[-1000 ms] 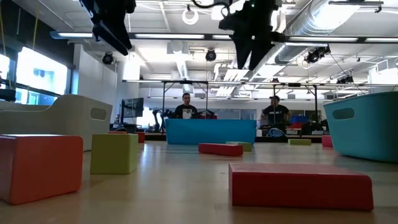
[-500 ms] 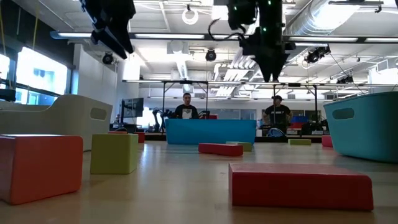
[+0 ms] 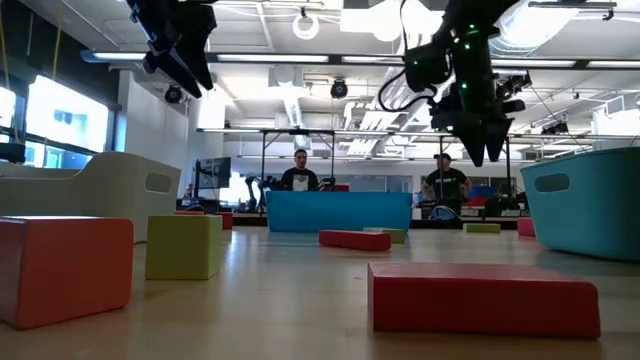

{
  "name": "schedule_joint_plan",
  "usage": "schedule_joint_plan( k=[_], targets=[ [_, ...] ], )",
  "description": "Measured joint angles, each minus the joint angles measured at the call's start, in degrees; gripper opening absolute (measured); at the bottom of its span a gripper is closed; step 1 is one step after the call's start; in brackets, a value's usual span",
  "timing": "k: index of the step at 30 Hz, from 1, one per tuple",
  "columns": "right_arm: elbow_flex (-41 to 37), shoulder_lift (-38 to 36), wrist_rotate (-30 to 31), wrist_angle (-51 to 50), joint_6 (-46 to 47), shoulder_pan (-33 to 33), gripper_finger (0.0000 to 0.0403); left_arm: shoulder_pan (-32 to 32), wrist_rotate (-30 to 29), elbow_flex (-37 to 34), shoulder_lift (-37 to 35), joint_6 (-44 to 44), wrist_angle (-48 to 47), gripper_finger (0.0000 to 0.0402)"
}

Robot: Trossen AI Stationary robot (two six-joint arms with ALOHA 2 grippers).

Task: Sort & place blocks by color
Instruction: Put the red block into the blue bin

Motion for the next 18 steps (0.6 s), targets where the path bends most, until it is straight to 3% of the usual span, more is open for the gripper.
schedule_joint_plan(
  k=[18],
  targets=[
    [-13.9, -2.0, -6.5, 8.4, 6.4, -8.2, 0.0186, 0.3, 0.0, 0.0, 0.0, 0.0, 0.0, 0.0231]
  ],
)
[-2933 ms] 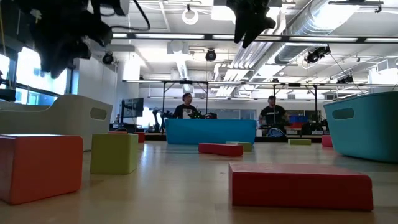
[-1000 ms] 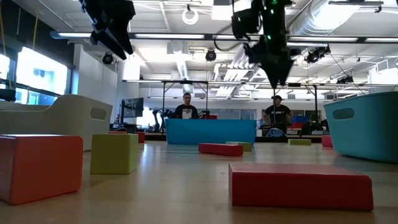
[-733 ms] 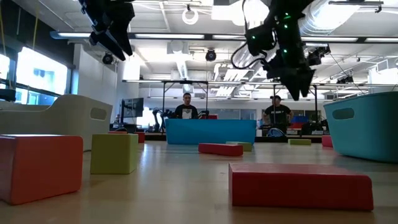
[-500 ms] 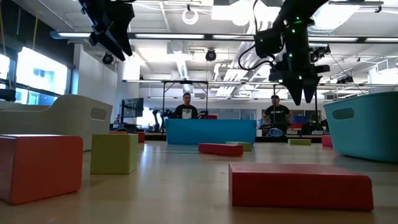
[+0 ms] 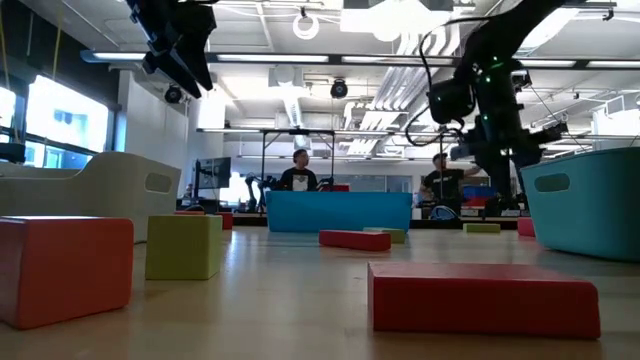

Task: Sort & place blocks by color
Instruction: Put the red block into the blue bin

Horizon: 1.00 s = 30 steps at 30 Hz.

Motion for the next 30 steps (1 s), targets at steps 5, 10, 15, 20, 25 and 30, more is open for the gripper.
schedule_joint_plan(
  k=[5, 10, 15, 20, 25, 30],
  targets=[
    [-2.4, 0.0, 1.1, 0.4, -0.3, -0.3, 0.0186, 0.0, 0.0, 0.0, 0.0, 0.0, 0.0, 0.0231],
    [-3.9, 0.0, 2.2, 2.2, 0.0, -0.8, 0.0186, 0.0, 0.0, 0.0, 0.0, 0.0, 0.0, 0.0231],
    [-5.2, 0.0, 1.6, 3.8, 1.5, -2.3, 0.0186, 0.0, 0.0, 0.0, 0.0, 0.0, 0.1, 0.0231],
    [-5.2, 0.0, 1.5, 4.1, 1.5, -3.7, 0.0186, 0.0, 0.0, 0.0, 0.0, 1.2, 0.1, 0.0231],
    [-5.2, 0.0, 1.3, 4.3, 2.5, -4.4, 0.0186, 0.0, -0.1, 0.0, 0.0, 1.5, 0.3, 0.0231],
    [-5.2, 1.3, -0.1, 4.7, 1.9, -4.4, 0.0186, 0.0, -0.1, 0.0, 0.0, 1.5, 2.0, 0.0230]
  ],
)
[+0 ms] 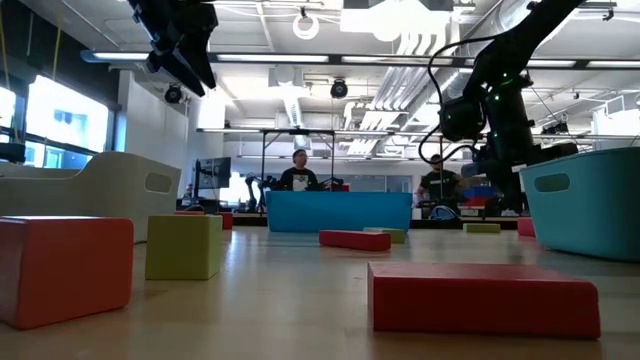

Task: Sort & place blocks by color
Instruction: Put the red block into the blue bin

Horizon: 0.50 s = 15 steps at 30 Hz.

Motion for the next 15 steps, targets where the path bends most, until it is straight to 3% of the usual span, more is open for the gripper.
schedule_joint_plan(
  k=[15],
  targets=[
    [0.0, 7.7, -0.5, 0.4, -2.2, -1.3, 0.0186, 0.0, 0.0, 0.0, 0.0, 0.0, 1.5, 0.0232]
  ],
)
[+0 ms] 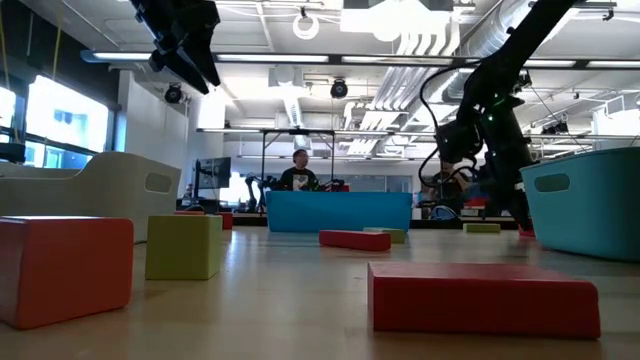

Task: Sort & place blocks by color
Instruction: Put the red block into the blue bin

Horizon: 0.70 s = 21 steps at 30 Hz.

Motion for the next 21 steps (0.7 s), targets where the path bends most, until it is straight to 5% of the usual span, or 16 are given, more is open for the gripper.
schedule_joint_plan(
  k=[4, 10, 21],
  targets=[
    [0.0, 0.4, 0.0, 0.5, -1.1, -0.2, 0.0176, 0.0, 0.0, 0.0, 0.0, 0.0, 0.0, 0.0230],
    [0.2, 0.2, 0.2, 0.4, -2.8, -0.2, 0.0104, 0.0, -0.1, 0.0, 0.0, 0.0, 0.0, 0.0232],
    [0.1, -4.5, -1.7, 0.4, -6.3, -0.2, 0.0103, 0.0, -0.3, 0.0, 0.1, -2.2, 2.4, 0.0232]
  ],
)
